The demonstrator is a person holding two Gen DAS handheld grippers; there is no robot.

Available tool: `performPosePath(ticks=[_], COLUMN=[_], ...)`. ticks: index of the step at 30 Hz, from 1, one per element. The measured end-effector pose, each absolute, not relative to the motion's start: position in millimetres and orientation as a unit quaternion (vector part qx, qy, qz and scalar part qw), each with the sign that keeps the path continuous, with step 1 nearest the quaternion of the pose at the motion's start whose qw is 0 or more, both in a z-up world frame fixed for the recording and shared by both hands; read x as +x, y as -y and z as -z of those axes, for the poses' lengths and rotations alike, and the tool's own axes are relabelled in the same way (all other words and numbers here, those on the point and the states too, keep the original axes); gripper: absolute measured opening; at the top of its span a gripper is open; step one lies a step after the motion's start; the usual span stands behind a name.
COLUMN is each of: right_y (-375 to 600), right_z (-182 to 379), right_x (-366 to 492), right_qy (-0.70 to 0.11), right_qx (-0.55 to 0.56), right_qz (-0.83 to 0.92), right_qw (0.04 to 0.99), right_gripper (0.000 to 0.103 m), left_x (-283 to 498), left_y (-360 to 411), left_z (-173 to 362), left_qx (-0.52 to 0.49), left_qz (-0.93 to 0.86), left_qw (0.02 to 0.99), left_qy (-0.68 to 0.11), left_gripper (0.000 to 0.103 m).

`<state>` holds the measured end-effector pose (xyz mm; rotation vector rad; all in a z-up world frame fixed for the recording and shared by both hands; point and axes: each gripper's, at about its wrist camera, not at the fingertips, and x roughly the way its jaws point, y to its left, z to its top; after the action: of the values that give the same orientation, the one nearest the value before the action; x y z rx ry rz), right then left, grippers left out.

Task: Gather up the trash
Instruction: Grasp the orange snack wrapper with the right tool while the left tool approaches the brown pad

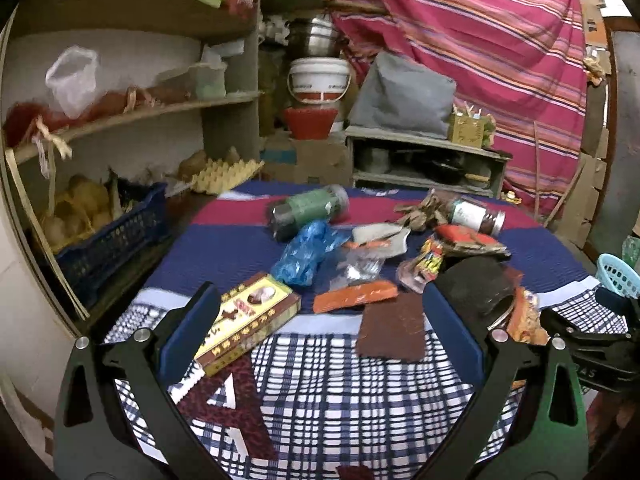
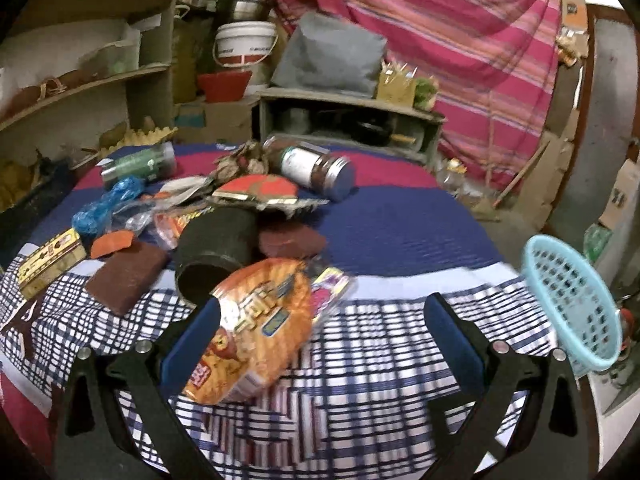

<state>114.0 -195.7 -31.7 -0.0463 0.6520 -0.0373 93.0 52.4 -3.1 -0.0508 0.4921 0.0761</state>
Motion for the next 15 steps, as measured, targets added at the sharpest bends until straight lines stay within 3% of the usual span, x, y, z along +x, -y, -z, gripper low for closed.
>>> performPosePath(ticks=[10,13,15], right_y=[184.6,187.0,188.9], right_z=[57.1,55.8,56.4], right_x=[128.6,128.6,128.9], right_qy=[-0.362,-0.36,-0.363], right_qx=[-0.013,-0.01,-0.005], right_qz=[-0.006,-0.014,-0.024], right_qw=[0.932,0.933,0.932], right_gripper=[0.098,0.081,0.06], left_x=[96.4,93.9,94.2], left_y=[-47.6,-40.6,-37.7], left_z=[22.4,23.1,24.1], left_qx=[-0.013,0.0,0.004], left_qz=[-0.032,-0.029,-0.023], left_qw=[0.963,0.964,0.964], left_qy=[-0.269,-0.265,-0.266], left_gripper=[0.098,0.098,0.098])
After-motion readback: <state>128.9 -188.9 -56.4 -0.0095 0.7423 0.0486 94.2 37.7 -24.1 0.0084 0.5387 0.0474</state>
